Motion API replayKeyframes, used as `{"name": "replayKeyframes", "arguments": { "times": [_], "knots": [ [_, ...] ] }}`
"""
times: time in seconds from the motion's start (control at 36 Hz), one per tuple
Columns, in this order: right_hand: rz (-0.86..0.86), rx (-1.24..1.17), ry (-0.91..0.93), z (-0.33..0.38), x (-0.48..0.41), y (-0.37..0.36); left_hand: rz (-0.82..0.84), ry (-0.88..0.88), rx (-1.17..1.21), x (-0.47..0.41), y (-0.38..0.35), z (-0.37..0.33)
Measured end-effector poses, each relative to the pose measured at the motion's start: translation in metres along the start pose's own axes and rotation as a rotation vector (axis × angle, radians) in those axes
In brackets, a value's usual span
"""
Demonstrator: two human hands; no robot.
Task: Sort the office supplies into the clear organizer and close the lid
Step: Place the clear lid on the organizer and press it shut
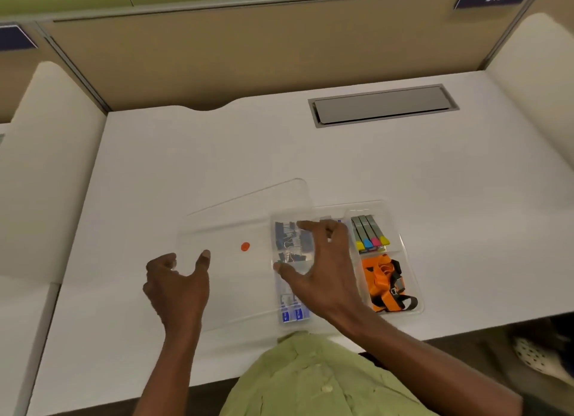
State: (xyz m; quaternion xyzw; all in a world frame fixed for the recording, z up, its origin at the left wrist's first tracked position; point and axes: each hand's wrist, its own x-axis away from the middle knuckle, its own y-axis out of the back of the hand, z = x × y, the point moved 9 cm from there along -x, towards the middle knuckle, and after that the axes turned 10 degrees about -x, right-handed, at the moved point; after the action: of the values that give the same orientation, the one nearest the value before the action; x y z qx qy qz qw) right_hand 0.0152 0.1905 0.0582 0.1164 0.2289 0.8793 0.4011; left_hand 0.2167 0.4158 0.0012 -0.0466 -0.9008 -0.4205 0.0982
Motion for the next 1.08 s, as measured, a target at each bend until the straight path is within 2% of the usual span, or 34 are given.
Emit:
{"name": "replayKeyframes", "arguments": {
  "times": [0.14, 0.33, 0.75, 0.97, 1.08],
  "knots": [
    [-0.147, -0.014, -0.059, -0.045, 0.008, 0.064, 0.114, -0.156, -0.021, 0.048, -0.046, -0.041],
    [-0.182, -0.004, -0.1, -0.1, 0.023, 0.114, 0.223, -0.33, -0.132, 0.104, -0.091, -0.073],
    [-0.09, 0.121, -0.121, -0.175, 0.032, 0.122, 0.234, -0.359, -0.289, 0.142, -0.133, -0.071],
    [0.027, 0.284, -0.068, -0.182, 0.025, 0.111, 0.202, -0.39, -0.422, 0.143, -0.144, -0.068],
    [-0.006, 0.361, -0.044, -0.176, 0.022, 0.117, 0.222, -0.4, -0.377, 0.144, -0.145, -0.06]
  ]
}}
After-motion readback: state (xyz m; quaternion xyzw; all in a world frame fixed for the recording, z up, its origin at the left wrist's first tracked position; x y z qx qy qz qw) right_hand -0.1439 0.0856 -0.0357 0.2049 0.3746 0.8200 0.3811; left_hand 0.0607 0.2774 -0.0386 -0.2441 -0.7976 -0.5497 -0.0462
